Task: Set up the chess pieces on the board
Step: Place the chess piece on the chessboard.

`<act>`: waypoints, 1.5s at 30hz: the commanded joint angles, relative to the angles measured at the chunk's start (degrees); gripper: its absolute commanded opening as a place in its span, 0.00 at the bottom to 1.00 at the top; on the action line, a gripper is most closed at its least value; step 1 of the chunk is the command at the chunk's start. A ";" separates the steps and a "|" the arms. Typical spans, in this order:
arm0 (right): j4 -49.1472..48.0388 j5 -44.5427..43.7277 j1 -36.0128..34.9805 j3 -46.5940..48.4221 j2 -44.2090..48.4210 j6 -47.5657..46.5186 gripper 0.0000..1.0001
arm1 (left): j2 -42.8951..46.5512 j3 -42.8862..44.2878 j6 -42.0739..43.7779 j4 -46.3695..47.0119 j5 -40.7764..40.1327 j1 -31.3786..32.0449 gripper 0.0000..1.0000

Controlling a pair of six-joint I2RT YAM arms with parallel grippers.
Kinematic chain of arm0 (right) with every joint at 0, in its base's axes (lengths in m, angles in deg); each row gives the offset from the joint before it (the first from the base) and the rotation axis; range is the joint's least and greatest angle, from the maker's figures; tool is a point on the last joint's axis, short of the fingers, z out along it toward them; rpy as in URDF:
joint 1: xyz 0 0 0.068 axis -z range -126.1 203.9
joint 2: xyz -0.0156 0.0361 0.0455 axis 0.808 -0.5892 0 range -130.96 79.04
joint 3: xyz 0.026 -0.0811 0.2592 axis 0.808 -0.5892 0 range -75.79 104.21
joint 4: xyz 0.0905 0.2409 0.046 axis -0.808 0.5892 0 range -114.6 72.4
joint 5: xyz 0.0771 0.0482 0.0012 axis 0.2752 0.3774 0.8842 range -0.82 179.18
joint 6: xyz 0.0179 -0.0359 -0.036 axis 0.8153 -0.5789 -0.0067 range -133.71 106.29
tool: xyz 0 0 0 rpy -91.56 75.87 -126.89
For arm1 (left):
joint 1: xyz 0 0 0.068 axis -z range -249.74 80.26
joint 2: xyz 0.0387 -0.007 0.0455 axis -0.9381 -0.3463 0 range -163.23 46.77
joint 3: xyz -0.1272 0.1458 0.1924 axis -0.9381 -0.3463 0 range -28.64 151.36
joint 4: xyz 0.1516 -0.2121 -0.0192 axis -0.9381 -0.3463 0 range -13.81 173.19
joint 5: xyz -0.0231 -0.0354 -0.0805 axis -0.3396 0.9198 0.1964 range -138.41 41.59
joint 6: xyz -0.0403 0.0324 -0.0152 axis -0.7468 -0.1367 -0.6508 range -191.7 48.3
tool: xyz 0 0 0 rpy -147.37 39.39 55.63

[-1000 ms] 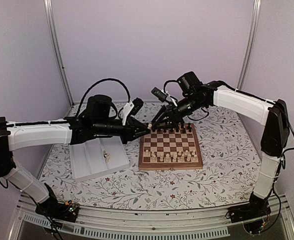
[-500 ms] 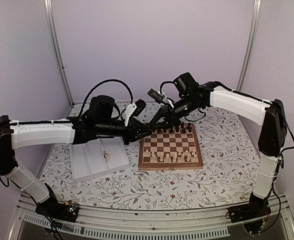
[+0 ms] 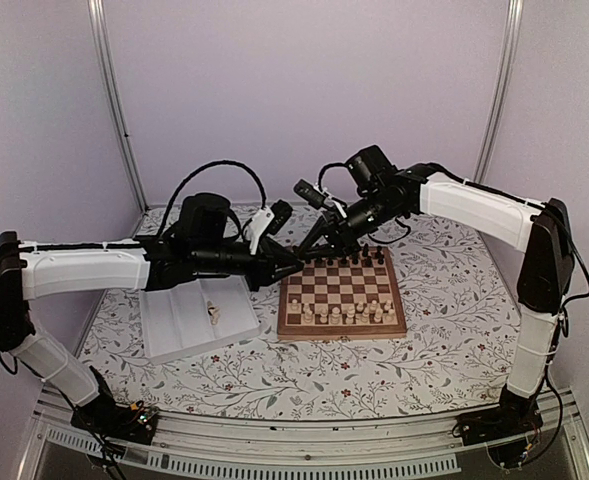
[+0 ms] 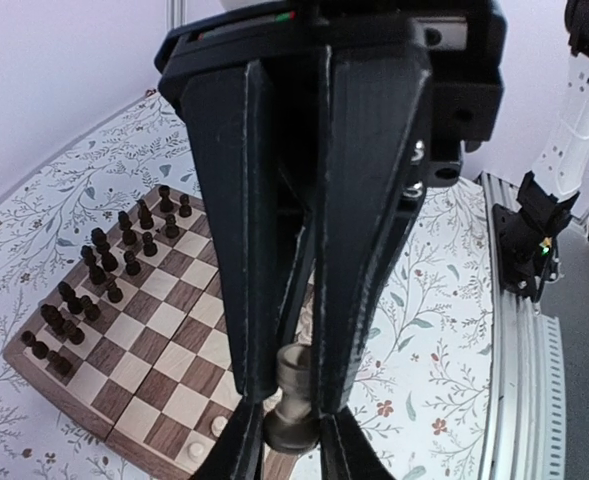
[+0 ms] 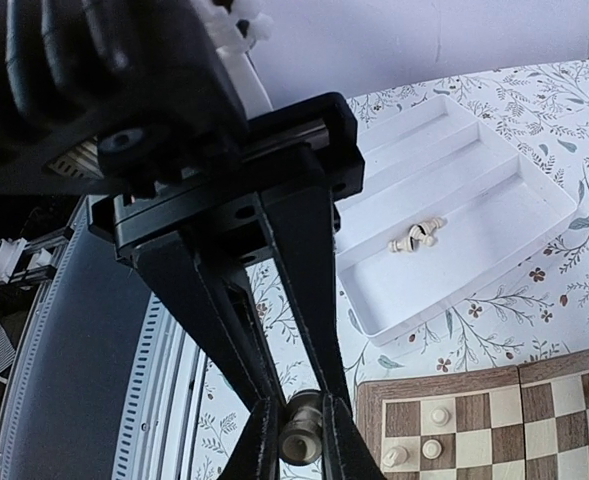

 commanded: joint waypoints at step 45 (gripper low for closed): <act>3.79 -39.86 -13.06 4.69 -17.02 -8.36 0.01 | 32.23 -18.60 5.38 -4.28 -32.09 -15.41 0.93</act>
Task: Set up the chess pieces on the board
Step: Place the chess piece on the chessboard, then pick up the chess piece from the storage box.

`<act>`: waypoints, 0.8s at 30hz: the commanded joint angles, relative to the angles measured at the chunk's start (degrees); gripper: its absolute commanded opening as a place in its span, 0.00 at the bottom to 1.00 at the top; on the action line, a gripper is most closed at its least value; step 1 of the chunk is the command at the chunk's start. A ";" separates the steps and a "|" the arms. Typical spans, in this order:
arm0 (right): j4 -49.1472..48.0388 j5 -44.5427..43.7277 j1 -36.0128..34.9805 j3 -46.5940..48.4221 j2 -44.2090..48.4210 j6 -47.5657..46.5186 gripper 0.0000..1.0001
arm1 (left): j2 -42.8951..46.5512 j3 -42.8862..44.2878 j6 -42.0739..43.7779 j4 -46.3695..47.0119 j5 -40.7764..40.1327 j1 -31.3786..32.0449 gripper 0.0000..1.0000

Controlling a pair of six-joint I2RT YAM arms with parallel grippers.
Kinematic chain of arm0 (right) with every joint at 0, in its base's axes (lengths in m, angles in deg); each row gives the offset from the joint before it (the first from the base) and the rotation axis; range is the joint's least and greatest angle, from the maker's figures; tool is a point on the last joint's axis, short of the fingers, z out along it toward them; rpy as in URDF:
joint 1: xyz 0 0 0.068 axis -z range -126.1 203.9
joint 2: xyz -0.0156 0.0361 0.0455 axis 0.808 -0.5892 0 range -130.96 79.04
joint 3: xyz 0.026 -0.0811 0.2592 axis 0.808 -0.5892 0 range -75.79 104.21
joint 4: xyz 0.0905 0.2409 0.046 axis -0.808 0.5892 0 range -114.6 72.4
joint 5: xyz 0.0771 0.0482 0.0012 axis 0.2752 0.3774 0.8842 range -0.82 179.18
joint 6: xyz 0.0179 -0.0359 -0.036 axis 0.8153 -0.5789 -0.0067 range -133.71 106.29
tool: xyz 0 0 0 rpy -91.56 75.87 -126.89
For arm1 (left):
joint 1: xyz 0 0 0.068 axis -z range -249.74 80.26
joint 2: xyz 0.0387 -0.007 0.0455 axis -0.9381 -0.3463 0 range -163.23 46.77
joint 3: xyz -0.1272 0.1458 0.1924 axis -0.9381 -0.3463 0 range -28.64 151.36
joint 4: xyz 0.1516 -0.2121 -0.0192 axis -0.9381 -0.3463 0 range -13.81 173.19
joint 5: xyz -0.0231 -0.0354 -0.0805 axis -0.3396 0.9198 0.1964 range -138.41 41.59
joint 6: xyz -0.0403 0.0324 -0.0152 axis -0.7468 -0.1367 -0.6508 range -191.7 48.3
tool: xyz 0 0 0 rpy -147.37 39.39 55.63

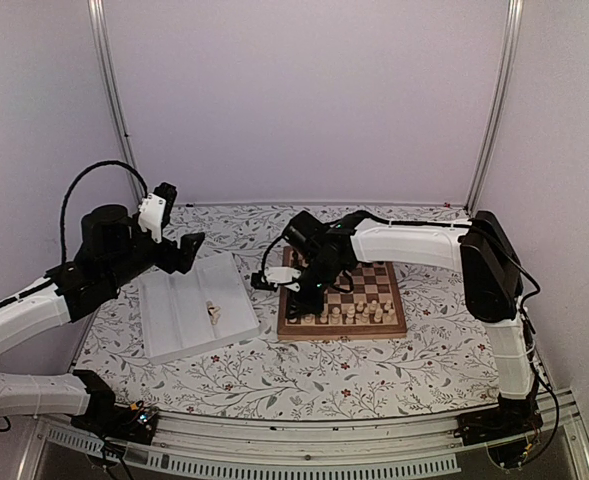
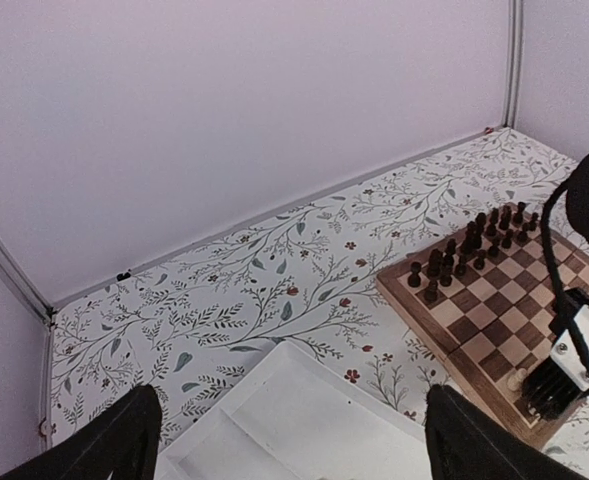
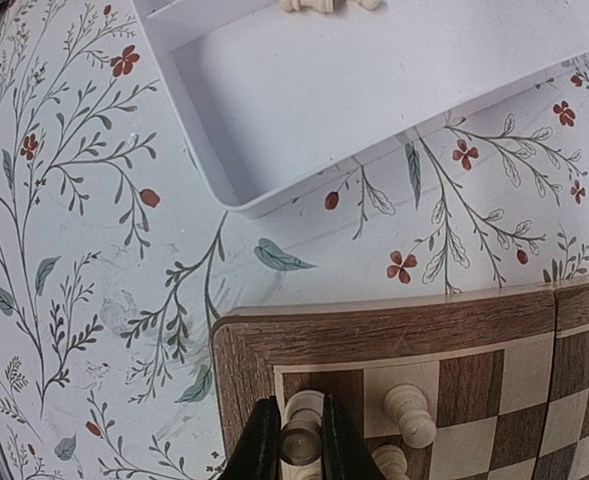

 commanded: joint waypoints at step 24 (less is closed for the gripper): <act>3.17 9.30 3.12 -1.56 12.17 1.08 0.40 | -12.09 13.25 -28.33 -35.95 5.25 -0.10 0.44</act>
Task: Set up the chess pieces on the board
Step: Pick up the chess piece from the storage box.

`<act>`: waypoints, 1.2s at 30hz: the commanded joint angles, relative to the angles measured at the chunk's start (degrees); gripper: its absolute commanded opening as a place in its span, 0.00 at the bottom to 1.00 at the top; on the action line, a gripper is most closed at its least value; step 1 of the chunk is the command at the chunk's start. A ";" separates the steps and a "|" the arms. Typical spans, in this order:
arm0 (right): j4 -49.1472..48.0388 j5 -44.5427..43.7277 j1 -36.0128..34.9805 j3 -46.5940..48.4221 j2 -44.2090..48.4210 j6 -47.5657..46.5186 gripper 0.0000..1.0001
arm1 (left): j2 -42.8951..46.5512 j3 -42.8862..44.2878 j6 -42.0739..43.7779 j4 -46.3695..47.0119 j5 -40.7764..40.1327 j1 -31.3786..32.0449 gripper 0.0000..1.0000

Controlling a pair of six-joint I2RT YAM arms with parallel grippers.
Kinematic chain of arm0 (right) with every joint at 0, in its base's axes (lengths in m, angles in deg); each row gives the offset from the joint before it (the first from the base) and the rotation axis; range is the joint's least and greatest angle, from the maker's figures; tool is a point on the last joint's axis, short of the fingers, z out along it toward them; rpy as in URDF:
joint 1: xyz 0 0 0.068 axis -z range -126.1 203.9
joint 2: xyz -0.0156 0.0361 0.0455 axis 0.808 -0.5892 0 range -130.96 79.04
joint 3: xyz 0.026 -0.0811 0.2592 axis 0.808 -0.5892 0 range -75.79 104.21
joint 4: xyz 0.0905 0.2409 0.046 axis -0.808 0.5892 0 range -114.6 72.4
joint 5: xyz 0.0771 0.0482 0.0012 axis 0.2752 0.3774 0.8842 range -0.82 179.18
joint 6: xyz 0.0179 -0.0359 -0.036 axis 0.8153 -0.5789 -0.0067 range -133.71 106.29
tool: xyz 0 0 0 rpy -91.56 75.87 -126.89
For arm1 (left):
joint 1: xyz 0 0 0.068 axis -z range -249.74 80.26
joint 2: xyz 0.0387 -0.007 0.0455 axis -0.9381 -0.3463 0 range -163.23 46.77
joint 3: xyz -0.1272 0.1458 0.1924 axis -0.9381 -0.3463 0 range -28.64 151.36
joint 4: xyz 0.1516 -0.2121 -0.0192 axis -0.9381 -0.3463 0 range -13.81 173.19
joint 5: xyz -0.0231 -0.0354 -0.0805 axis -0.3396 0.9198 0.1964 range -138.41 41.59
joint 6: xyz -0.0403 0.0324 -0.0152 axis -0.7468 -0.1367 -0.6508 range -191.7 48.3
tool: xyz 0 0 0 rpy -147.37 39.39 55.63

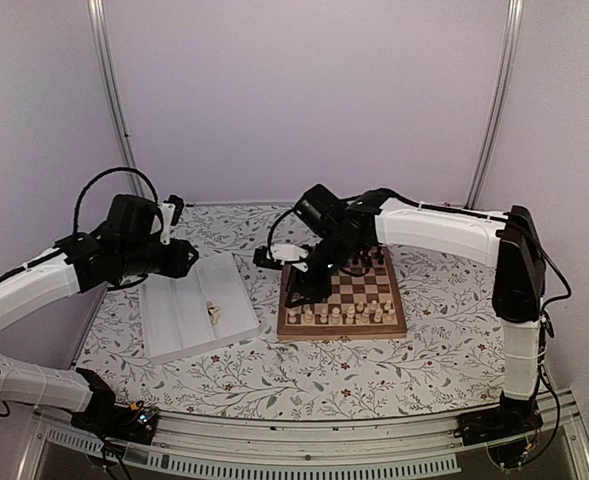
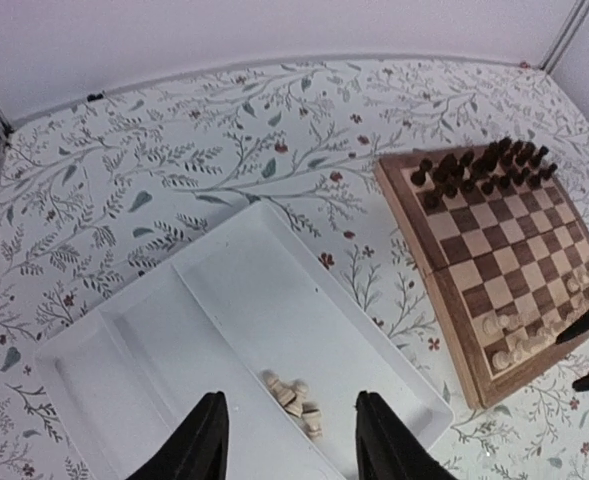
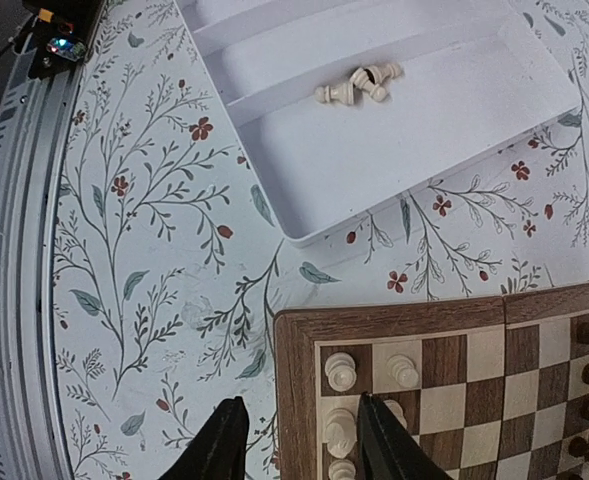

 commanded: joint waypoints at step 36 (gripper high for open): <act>-10.77 14.16 6.60 -21.00 21.67 0.63 0.41 | -46.83 23.89 -20.21 -30.54 -1.24 10.53 0.52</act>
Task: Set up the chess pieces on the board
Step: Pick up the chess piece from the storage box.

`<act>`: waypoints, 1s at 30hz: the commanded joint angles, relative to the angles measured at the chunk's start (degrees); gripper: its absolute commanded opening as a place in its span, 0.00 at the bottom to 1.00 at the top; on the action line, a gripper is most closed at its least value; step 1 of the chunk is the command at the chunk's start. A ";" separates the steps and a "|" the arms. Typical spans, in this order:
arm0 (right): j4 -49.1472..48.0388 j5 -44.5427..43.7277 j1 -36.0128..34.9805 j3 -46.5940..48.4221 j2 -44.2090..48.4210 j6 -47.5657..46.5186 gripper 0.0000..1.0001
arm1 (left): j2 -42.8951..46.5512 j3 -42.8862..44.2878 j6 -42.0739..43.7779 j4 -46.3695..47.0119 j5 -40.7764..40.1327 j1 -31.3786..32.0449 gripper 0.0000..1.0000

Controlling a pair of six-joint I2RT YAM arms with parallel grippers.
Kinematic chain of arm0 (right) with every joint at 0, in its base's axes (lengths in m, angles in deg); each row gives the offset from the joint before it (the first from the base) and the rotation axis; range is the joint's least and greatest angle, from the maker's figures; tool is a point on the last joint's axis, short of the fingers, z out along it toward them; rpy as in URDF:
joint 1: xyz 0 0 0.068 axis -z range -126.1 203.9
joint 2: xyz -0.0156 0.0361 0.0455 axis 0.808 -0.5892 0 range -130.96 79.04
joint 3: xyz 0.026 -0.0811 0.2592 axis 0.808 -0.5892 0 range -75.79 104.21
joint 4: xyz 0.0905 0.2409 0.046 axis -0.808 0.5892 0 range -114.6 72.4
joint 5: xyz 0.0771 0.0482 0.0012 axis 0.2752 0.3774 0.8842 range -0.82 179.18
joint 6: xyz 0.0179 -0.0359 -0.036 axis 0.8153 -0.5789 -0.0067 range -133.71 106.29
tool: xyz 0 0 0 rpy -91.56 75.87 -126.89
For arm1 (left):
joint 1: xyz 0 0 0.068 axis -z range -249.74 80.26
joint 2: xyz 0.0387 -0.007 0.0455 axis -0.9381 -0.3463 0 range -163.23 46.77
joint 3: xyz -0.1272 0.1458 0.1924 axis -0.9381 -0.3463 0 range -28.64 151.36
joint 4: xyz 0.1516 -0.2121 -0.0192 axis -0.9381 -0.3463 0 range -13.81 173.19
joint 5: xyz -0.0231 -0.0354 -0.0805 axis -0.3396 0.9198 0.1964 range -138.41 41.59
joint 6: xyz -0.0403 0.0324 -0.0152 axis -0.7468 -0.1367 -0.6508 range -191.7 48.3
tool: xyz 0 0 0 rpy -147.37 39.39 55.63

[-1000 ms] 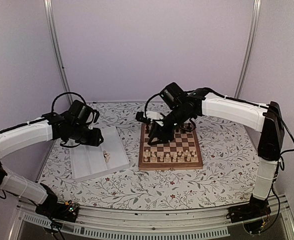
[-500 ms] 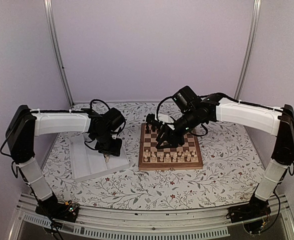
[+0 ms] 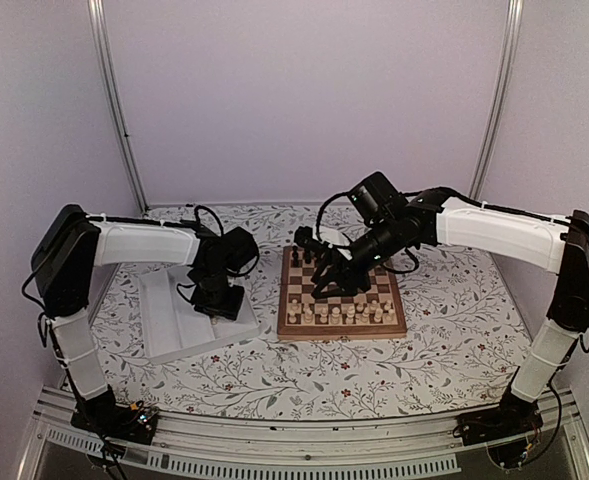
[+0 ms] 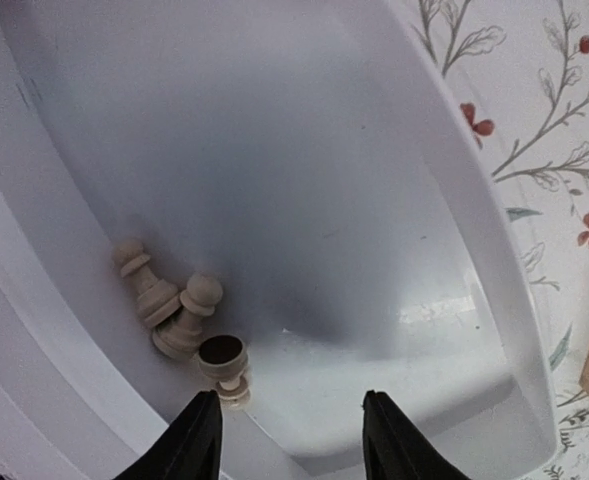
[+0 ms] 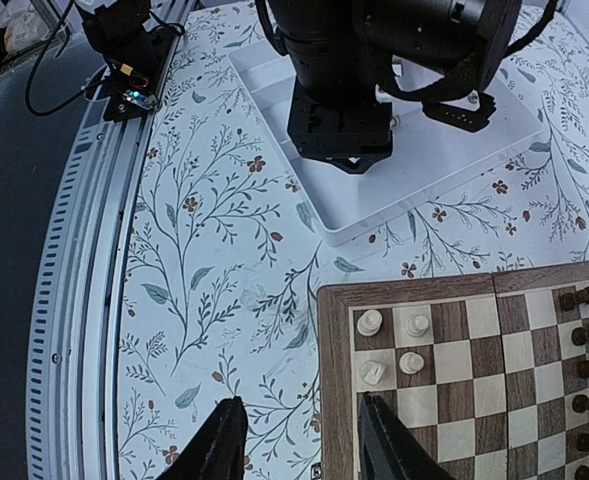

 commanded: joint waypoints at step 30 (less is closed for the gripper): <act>-0.17 1.06 0.35 0.93 -2.32 0.48 0.40 | 1.91 -3.79 0.97 1.48 -0.18 1.26 0.14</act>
